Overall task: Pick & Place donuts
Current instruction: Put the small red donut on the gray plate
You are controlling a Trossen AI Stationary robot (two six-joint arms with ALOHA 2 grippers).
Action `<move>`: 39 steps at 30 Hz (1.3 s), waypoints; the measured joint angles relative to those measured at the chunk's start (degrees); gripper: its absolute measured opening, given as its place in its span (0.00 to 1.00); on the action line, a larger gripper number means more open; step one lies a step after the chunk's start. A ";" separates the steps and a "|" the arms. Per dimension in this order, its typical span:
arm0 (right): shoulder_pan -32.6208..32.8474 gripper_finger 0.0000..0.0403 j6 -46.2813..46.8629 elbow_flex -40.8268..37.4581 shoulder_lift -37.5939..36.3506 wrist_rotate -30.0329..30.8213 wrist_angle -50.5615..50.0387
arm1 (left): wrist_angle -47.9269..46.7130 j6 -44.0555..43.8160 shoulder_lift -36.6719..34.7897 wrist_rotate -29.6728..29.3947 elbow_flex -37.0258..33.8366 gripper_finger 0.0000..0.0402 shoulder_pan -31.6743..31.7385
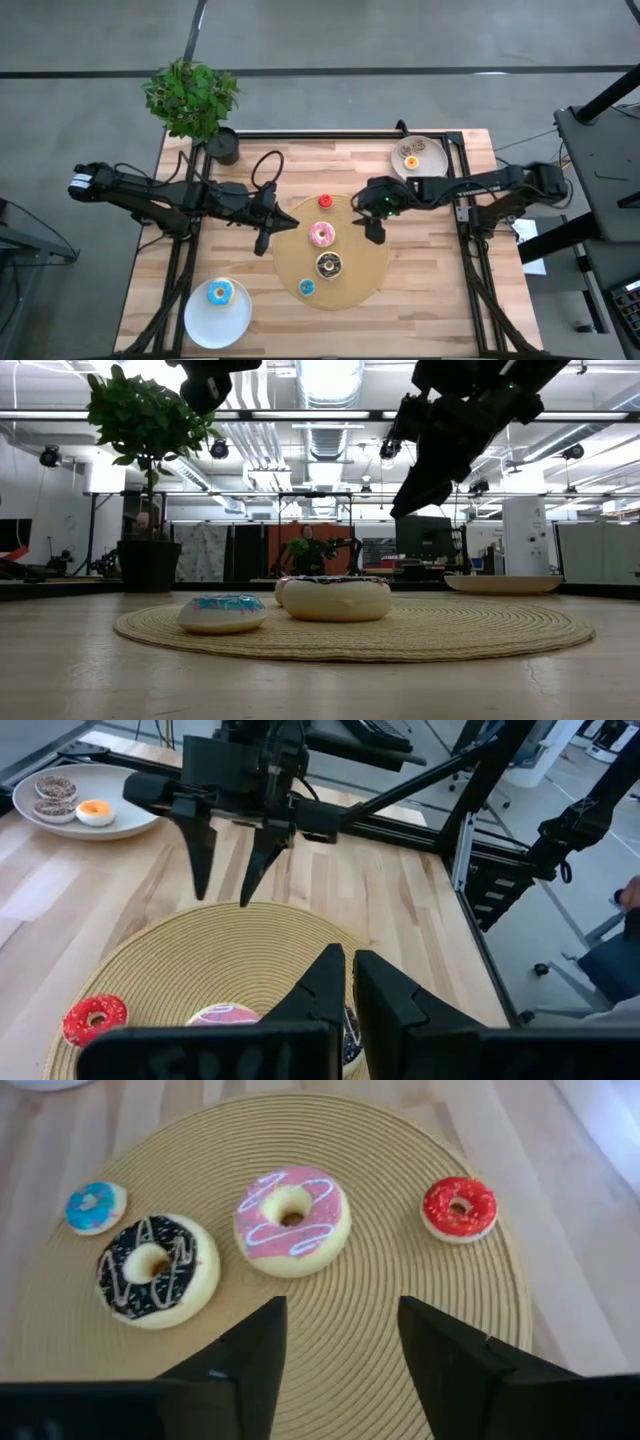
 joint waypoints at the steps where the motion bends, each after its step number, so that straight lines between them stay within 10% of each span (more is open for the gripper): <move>1: -0.16 0.48 -0.40 0.53 0.57 0.12 -0.03 | -0.02 -0.02 -0.04 -0.01 0.00 0.00 0.00; 15: -4.55 0.72 -8.52 10.94 14.90 3.09 -0.54 | -1.65 2.12 -4.10 -0.74 0.09 0.00 0.08; 39: -8.07 0.76 -18.22 35.62 32.27 -1.65 -18.73 | -6.25 5.04 -10.53 -4.40 0.09 0.00 0.26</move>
